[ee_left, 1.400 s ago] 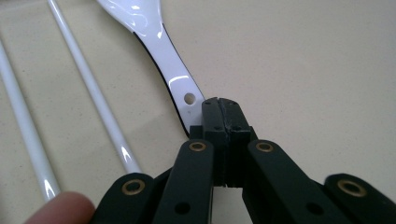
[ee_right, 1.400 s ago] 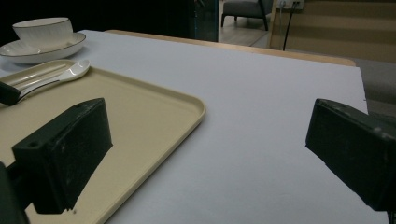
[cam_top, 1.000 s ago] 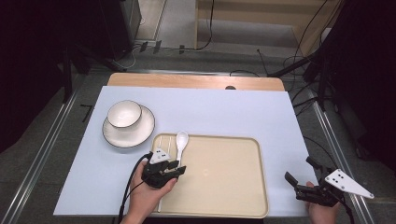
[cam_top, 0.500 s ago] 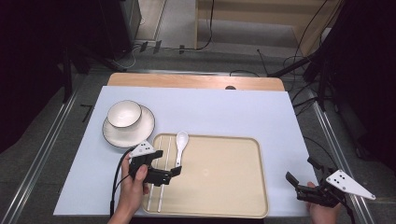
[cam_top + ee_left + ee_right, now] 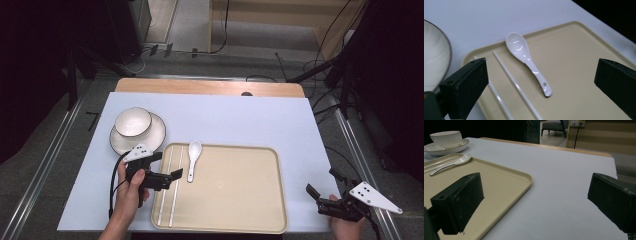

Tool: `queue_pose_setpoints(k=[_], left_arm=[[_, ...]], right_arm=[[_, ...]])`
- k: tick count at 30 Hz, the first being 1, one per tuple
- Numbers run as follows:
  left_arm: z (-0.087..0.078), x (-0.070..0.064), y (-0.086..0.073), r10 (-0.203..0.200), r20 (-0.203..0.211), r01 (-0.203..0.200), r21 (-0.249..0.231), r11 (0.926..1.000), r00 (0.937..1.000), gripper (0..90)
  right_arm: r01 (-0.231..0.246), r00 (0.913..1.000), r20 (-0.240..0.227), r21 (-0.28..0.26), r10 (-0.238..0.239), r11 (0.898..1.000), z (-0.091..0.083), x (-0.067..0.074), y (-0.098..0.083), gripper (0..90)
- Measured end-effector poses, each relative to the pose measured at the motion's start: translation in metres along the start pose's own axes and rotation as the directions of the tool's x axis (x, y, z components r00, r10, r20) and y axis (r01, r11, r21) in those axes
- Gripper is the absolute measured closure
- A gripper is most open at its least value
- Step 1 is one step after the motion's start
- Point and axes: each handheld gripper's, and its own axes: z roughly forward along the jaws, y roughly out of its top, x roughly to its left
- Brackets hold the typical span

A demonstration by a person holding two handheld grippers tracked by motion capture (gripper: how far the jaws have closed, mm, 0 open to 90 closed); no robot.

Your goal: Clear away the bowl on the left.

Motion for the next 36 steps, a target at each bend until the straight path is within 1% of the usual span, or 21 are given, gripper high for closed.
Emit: queue_pose_setpoints(k=[2,3,4,6,7,11,13,16,17,18,20,23,24,28,29,31,32,33,34,35,36], left_arm=[[-0.002,0.003,0.001,-0.01,-0.021,0.01,-0.005,0.9999,0.9997,0.0],[-0.003,0.005,0.002,-0.027,-0.015,0.027,-0.009,0.9996,0.9995,0.0],[-0.004,0.007,0.003,-0.034,-0.016,0.034,-0.013,0.9993,0.9993,0.0],[-0.005,0.012,0.004,-0.051,-0.036,0.051,-0.013,0.9986,0.998,0.0],[-0.006,0.015,0.005,-0.051,-0.048,0.05,-0.011,0.9987,0.9976,0.0],[-0.011,0.029,0.008,-0.088,-0.088,0.087,-0.007,0.9962,0.9923,1.5],[-0.016,0.039,0.01,-0.106,-0.119,0.105,-0.014,0.9944,0.9873,3.7],[-0.021,0.049,0.011,-0.11,-0.156,0.111,-0.005,0.9939,0.9816,3.8],[-0.022,0.052,0.011,-0.119,-0.157,0.118,-0.011,0.9929,0.9804,3.8],[-0.024,0.056,0.011,-0.131,-0.144,0.13,-0.019,0.9913,0.9808,4.1],[-0.027,0.063,0.014,-0.129,-0.16,0.128,-0.021,0.9916,0.9786,4.1],[-0.031,0.072,0.018,-0.138,-0.192,0.135,-0.027,0.9904,0.9716,6.2],[-0.033,0.076,0.02,-0.133,-0.202,0.13,-0.029,0.9911,0.9702,6.7],[-0.038,0.086,0.024,-0.142,-0.236,0.135,-0.045,0.9898,0.9613,6.6],[-0.039,0.089,0.025,-0.147,-0.25,0.14,-0.045,0.9891,0.9569,6.6],[-0.04,0.096,0.025,-0.155,-0.257,0.149,-0.045,0.9878,0.9537,6.7],[-0.041,0.098,0.026,-0.159,-0.267,0.153,-0.044,0.9873,0.9506,6.8],[-0.042,0.102,0.027,-0.159,-0.293,0.153,-0.045,0.9873,0.9426,7.8],[-0.043,0.106,0.027,-0.169,-0.303,0.16,-0.054,0.9856,0.938,11.2],[-0.044,0.11,0.028,-0.175,-0.31,0.167,-0.052,0.9846,0.9346,13.4],[-0.044,0.112,0.029,-0.179,-0.316,0.17,-0.057,0.9838,0.9316,13.5]], right_arm=[[0.001,1.0,-0.002,0.0,-0.001,1.0,0.001,0.0,0.0,0.2],[0.001,1.0,-0.003,0.001,-0.001,1.0,0.001,0.0,0.0,0.2],[0.001,1.0,-0.004,0.0,-0.001,1.0,0.001,0.001,0.0,0.2],[0.001,1.0,-0.006,-0.002,-0.001,1.0,0.001,0.001,0.001,0.2],[0.003,1.0,-0.006,-0.001,-0.003,1.0,0.001,0.001,0.001,0.2],[-0.005,1.0,-0.008,-0.007,0.005,1.0,0.001,0.001,0.0,0.2],[-0.008,0.9999,-0.007,-0.007,0.008,1.0,0.0,0.0,0.0,0.2],[-0.012,0.9999,-0.003,-0.013,0.012,1.0,-0.001,-0.001,0.0,0.2],[-0.013,0.9999,-0.001,-0.013,0.013,1.0,-0.001,-0.001,0.0,0.2],[-0.012,0.9999,0.001,-0.014,0.012,1.0,-0.002,-0.001,0.0,0.2],[-0.01,0.9999,0.001,-0.016,0.01,1.0,-0.002,0.0,0.001,0.2],[-0.009,1.0,0.001,-0.016,0.009,1.0,-0.001,0.0,0.001,0.2],[-0.009,1.0,0.001,-0.016,0.009,1.0,-0.001,0.0,0.001,0.2],[-0.01,0.9999,-0.004,-0.01,0.01,1.0,0.0,0.001,0.001,0.2],[-0.01,0.9999,-0.003,-0.01,0.01,1.0,0.0,0.001,0.0,0.2],[-0.014,0.9999,-0.005,-0.01,0.014,1.0,0.0,0.001,0.0,0.2],[-0.01,0.9999,-0.005,-0.011,0.01,1.0,0.0,0.0,0.0,0.2],[-0.01,0.9999,-0.004,-0.011,0.01,1.0,0.0,0.001,0.0,0.2],[-0.011,0.9999,-0.004,-0.012,0.011,1.0,0.0,0.001,0.0,0.2],[-0.012,0.9999,-0.004,-0.015,0.012,1.0,0.0,0.0,0.0,0.2],[-0.012,0.9999,-0.005,-0.014,0.012,1.0,0.0,0.001,0.0,0.2]])
